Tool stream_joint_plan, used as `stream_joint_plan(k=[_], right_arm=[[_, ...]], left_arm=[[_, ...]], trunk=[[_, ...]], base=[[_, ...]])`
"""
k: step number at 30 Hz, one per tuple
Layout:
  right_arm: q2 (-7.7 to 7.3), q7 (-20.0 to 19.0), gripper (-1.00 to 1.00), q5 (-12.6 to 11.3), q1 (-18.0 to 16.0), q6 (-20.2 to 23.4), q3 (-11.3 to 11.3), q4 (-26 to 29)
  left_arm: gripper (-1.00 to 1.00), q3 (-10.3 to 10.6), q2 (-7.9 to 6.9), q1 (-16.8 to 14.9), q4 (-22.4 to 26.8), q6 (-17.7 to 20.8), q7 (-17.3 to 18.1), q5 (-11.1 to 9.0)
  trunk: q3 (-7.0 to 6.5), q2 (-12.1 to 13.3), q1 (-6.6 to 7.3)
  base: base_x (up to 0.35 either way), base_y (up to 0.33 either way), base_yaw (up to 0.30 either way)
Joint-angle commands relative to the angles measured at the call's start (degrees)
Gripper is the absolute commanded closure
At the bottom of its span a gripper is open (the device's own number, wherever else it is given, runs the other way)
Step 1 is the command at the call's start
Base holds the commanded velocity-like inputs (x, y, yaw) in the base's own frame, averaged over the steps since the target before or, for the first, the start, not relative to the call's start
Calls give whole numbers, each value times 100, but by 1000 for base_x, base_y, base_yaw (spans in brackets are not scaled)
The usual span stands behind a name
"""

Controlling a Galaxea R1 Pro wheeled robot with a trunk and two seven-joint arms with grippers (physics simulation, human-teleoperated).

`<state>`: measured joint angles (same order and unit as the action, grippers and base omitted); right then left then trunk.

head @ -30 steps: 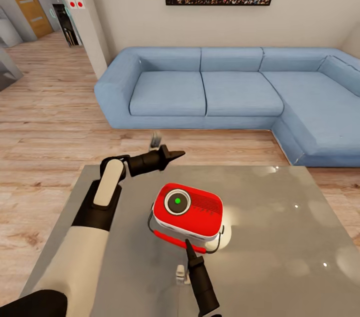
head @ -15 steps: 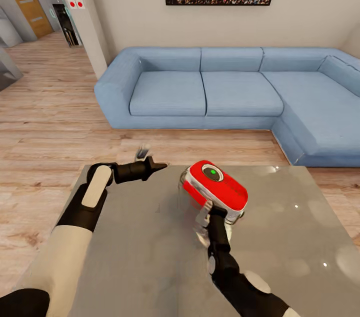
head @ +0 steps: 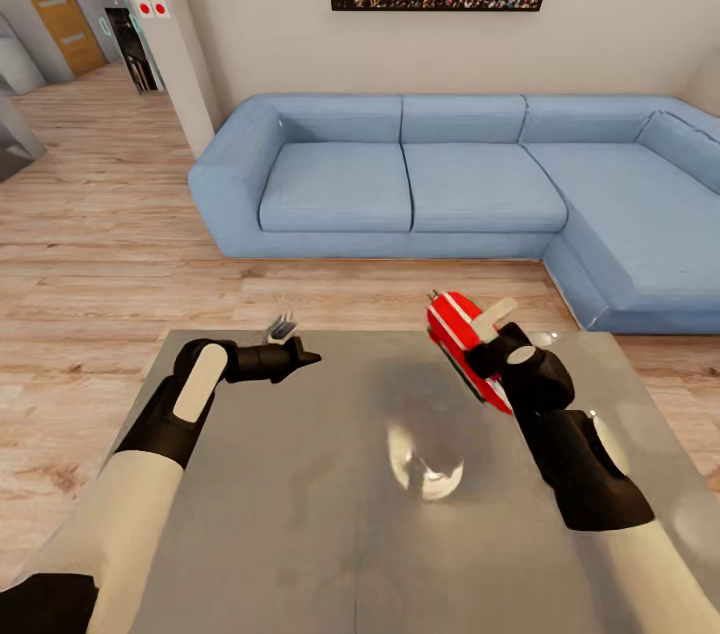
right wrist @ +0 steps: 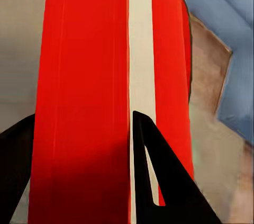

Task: Turn on the radio receiver that's on the table in the living room.

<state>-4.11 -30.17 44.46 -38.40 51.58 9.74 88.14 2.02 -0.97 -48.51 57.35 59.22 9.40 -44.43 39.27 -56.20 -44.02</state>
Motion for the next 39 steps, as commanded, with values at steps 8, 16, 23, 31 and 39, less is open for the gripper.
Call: stream_joint_plan(k=[8,16,23,31,39], right_arm=[[30,-1936,100,-40,-377,842,-648,15],[66,-2038,100,-49,-388,842,-780,11],[68,-2053,100,-66,-388,842,-889,-6],[66,-2087,100,-74,-388,842,-887,-47],[53,-2136,100,-86,-388,842,-885,-72]], left_arm=[[100,9,31,0,-28,-7,-30,57],[100,7,35,0,-87,-7,-23,51],[100,4,35,0,-181,-7,-30,55],[100,-16,35,0,-198,-7,-35,49],[100,-14,35,0,-234,-7,-35,48]], trunk=[[0,0,0],[0,0,0],[0,0,0],[0,0,0],[0,0,0]], base=[[0,0,0],[0,0,0],[0,0,0],[0,0,0],[0,0,0]])
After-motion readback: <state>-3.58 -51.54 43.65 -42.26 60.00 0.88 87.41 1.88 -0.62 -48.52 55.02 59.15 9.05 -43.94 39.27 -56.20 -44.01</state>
